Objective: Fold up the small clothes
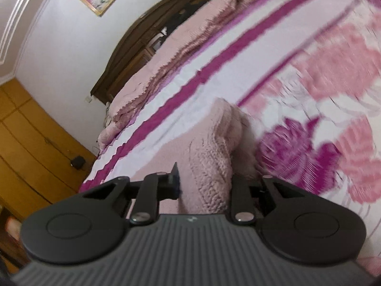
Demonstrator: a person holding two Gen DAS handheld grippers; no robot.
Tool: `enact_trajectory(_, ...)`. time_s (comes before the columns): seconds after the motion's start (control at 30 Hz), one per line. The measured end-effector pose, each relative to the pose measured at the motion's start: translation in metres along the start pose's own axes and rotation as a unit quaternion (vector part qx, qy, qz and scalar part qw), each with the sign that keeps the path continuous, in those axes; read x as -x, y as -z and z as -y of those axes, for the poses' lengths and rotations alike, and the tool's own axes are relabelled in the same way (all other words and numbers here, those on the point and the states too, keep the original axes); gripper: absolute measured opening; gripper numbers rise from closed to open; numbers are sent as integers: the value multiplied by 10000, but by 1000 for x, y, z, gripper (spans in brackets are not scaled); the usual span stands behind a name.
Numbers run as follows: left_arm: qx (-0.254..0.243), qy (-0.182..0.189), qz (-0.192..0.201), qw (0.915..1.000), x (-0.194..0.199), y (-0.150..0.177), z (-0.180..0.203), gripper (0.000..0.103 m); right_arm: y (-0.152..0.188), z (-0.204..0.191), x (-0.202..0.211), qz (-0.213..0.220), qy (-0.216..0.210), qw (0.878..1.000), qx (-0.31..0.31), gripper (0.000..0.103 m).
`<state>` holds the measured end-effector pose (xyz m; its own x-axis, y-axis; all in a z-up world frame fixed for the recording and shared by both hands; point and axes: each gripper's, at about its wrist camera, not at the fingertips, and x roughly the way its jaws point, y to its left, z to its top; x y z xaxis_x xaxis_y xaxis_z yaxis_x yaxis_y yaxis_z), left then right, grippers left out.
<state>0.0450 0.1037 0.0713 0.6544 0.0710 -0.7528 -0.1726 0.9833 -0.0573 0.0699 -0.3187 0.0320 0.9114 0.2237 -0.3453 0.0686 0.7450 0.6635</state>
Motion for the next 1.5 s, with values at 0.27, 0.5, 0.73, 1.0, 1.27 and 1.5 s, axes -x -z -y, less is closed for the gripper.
enact_trajectory(0.27, 82, -150, 140, 9998, 24, 2, -22, 67, -6, -60, -3, 182, 239, 9950, 952, 25)
enact_trajectory(0.5, 404, -41, 264, 9988, 39, 6, -50, 67, -2, -121, -8, 121, 278, 9833, 1796, 25)
enact_trajectory(0.73, 705, -66, 321, 9970, 48, 15, -83, 67, 28, -199, -25, -59, -34, 9574, 2887, 25)
enact_trajectory(1.0, 1035, -181, 281, 9941, 49, 28, -117, 67, 127, -239, -89, -1342, -209, 9129, 3850, 25)
enact_trajectory(1.27, 1241, -202, 243, 9918, 44, 36, -143, 67, 133, -245, -91, -1287, -130, 9047, 4059, 25)
enact_trajectory(1.5, 1402, -157, 278, 9896, 47, 39, -159, 67, 126, -283, -74, -724, -430, 9118, 4020, 25)
